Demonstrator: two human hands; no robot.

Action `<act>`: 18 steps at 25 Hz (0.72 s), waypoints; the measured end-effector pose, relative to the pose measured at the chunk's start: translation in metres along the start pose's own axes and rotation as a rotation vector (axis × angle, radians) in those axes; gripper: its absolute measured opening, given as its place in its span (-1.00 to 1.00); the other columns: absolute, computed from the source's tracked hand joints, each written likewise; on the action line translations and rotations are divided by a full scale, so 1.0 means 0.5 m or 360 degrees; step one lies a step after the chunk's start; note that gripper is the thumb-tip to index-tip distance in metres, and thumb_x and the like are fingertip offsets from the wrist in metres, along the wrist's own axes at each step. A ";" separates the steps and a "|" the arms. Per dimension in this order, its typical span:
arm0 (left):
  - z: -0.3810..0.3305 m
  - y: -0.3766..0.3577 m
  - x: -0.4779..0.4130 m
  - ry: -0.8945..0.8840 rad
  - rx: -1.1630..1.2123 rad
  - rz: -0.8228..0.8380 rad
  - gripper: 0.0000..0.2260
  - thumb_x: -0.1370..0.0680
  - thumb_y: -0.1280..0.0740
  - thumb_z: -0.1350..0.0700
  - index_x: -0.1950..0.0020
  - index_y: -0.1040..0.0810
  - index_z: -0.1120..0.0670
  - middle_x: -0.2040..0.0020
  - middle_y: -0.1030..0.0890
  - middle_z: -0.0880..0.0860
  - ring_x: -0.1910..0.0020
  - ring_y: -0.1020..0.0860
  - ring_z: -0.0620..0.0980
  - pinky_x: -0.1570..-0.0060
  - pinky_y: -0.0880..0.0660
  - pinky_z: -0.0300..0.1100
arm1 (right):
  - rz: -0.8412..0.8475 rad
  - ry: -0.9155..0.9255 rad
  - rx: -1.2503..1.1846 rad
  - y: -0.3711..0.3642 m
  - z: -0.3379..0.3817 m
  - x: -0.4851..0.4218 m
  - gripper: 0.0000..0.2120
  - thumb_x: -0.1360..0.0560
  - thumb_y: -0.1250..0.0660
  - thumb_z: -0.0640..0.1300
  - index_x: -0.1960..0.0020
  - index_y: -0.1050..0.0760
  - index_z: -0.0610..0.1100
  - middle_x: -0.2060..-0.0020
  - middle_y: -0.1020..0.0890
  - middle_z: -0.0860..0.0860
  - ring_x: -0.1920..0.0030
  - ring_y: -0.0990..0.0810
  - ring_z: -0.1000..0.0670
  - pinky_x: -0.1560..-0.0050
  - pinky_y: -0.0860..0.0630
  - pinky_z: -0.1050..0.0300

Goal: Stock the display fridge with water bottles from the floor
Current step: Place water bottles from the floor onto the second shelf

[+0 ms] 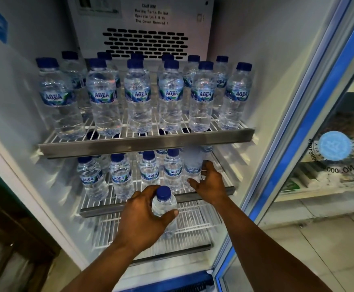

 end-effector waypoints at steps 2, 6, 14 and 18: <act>0.000 -0.003 0.000 -0.0013 0.0013 0.0014 -0.51 -0.29 -0.57 -0.18 -0.15 -0.48 -0.24 0.03 -0.61 -0.27 0.03 -0.58 -0.18 0.00 -0.57 -0.13 | 0.0014 -0.0008 -0.0035 -0.003 -0.002 0.000 -0.37 -0.34 -0.59 -0.13 -0.33 -0.40 -0.06 -0.14 -0.60 0.06 -0.08 -0.56 0.08 -0.16 -0.54 0.09; -0.003 -0.005 -0.003 -0.0022 0.0023 0.0019 -0.50 -0.29 -0.56 -0.20 -0.17 -0.49 -0.22 0.00 -0.61 -0.26 0.02 -0.58 -0.21 -0.01 -0.57 -0.16 | 0.0031 -0.0027 -0.0077 -0.010 -0.006 0.001 -0.38 -0.37 -0.57 -0.14 -0.34 -0.38 -0.04 -0.17 -0.57 0.07 -0.16 -0.56 0.03 -0.22 -0.55 0.00; -0.007 -0.003 -0.005 0.0008 0.0063 0.0005 -0.48 -0.29 -0.58 -0.15 -0.19 -0.50 -0.20 -0.01 -0.63 -0.24 0.01 -0.58 -0.21 -0.03 -0.56 -0.17 | -0.0070 -0.0028 0.0037 -0.025 -0.019 -0.002 -0.37 -0.40 -0.53 -0.12 -0.39 -0.33 -0.02 -0.29 -0.51 -0.03 -0.28 -0.52 -0.07 -0.29 -0.50 -0.07; -0.010 0.003 -0.006 0.0010 0.0067 -0.0009 -0.49 -0.29 -0.59 -0.12 -0.18 -0.49 -0.22 -0.01 -0.62 -0.23 0.04 -0.57 -0.27 0.05 -0.49 -0.37 | -0.0063 -0.0004 0.0049 -0.023 -0.017 -0.003 -0.35 -0.43 -0.51 -0.14 -0.44 -0.31 -0.06 -0.34 -0.48 -0.06 -0.33 -0.49 -0.10 -0.33 -0.47 -0.09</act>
Point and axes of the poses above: each hand's wrist, its own x-axis away from the middle knuckle, its own y-axis out of the back of the hand, z = x × y, the point moved 1 cm from there along -x, towards the middle knuckle
